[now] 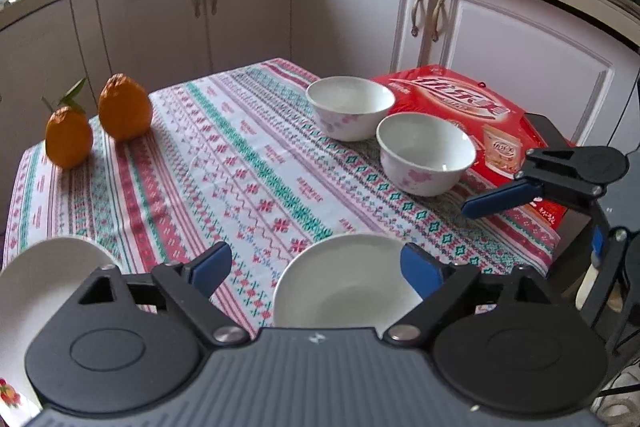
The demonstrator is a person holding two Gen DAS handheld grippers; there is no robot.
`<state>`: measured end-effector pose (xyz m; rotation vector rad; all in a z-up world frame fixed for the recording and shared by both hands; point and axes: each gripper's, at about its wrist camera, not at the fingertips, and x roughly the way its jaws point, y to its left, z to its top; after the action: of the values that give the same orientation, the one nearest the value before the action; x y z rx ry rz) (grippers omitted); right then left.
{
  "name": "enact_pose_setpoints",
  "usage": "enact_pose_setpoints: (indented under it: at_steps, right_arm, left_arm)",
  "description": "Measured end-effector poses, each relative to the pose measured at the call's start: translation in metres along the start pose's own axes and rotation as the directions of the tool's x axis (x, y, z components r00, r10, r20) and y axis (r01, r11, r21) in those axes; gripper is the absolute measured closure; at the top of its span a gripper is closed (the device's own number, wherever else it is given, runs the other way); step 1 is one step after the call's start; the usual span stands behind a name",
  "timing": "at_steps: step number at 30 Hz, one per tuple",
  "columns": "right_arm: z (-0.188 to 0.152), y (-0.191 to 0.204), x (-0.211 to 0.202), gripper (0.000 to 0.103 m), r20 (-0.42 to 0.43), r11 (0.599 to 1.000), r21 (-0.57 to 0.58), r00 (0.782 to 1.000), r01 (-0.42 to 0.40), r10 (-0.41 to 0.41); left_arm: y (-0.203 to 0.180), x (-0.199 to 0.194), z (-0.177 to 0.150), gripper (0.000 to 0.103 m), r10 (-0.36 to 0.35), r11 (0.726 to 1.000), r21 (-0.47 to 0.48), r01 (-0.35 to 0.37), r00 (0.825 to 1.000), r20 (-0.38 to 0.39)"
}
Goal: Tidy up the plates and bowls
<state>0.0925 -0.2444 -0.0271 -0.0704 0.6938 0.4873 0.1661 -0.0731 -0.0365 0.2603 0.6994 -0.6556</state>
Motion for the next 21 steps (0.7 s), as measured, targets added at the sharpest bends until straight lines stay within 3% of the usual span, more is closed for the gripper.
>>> enact_pose_setpoints:
  at_steps: [8, 15, 21]
  right_arm:
    - [-0.008, -0.028, -0.028, 0.000, 0.060, 0.990, 0.076, 0.990, 0.122, -0.126]
    - [-0.012, -0.067, -0.040, 0.000, 0.059, 0.962, 0.144, 0.969, 0.232, -0.242]
    - [-0.012, -0.103, -0.042, 0.000, 0.045, 0.949, 0.179, 0.961, 0.262, -0.273]
  left_arm:
    - [-0.017, 0.006, 0.014, 0.012, -0.009, 0.999, 0.040, 0.008, 1.000, 0.019]
    - [-0.041, 0.022, 0.025, 0.012, -0.016, 0.998, 0.065, 0.014, 0.999, 0.032]
    - [-0.062, 0.044, 0.036, 0.012, -0.026, 0.994, 0.105, 0.025, 1.000, 0.009]
